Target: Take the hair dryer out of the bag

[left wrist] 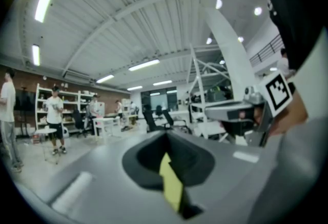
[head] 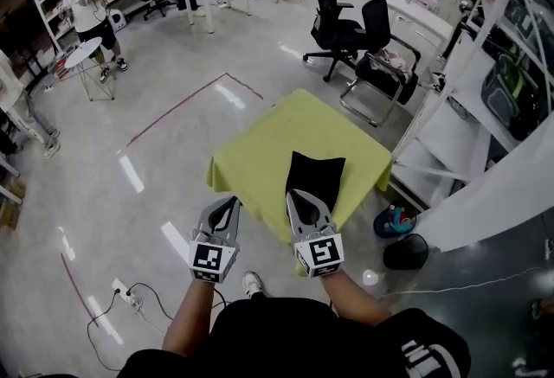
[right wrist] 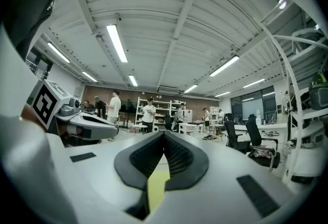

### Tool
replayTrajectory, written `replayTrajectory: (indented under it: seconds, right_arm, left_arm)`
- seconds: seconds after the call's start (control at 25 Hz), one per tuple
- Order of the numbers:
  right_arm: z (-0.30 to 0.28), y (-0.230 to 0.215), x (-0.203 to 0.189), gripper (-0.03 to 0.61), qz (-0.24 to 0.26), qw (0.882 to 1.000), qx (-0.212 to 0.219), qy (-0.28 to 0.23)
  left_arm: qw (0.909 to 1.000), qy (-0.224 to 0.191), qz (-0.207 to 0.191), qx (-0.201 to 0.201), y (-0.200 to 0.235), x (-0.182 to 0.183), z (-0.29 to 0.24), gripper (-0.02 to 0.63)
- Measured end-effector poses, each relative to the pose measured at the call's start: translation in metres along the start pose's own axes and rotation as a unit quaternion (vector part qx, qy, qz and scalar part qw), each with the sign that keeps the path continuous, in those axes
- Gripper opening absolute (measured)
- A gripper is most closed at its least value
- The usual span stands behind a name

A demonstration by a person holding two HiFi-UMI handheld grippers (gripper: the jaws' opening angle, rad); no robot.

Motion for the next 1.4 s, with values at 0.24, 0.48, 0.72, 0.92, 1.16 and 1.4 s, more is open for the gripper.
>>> replayTrajectory:
  seconds: [0.24, 0.48, 0.72, 0.92, 1.16, 1.4]
  right_arm:
    - [-0.020, 0.001, -0.015, 0.006, 0.015, 0.999, -0.029, 0.026]
    - [-0.026, -0.010, -0.027, 0.006, -0.025, 0.995, -0.087, 0.045]
    - [-0.011, -0.037, -0.047, 0.006, -0.030, 0.987, -0.140, 0.072]
    - [-0.002, -0.055, -0.057, 0.006, -0.009, 0.983, -0.161, 0.091]
    - [-0.001, -0.078, -0.070, 0.006, -0.017, 0.981, -0.168, 0.096]
    - [0.009, -0.093, -0.115, 0.006, -0.064, 0.973, -0.186, 0.125]
  left_arm:
    - [0.9983, -0.007, 0.019, -0.054, 0.022, -0.012, -0.029, 0.006]
    - [0.9932, -0.004, 0.011, -0.116, 0.026, -0.020, -0.055, 0.006]
    - [0.9850, 0.009, 0.009, -0.172, 0.004, -0.036, -0.085, 0.006]
    - [0.9790, 0.030, -0.001, -0.202, -0.017, -0.050, -0.107, 0.006]
    - [0.9727, 0.035, -0.039, -0.226, -0.037, -0.059, -0.135, 0.006]
    - [0.9636, 0.096, -0.056, -0.243, -0.056, -0.111, -0.155, 0.006]
Point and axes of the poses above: the fingertips, and each gripper's own axes: z backward along the fingers, y to its left, x out of its top, the point moved 3 cm from there along z, backward along the fingers, and after that the axes turned 2 degrees about z, right-handed, at the moved point
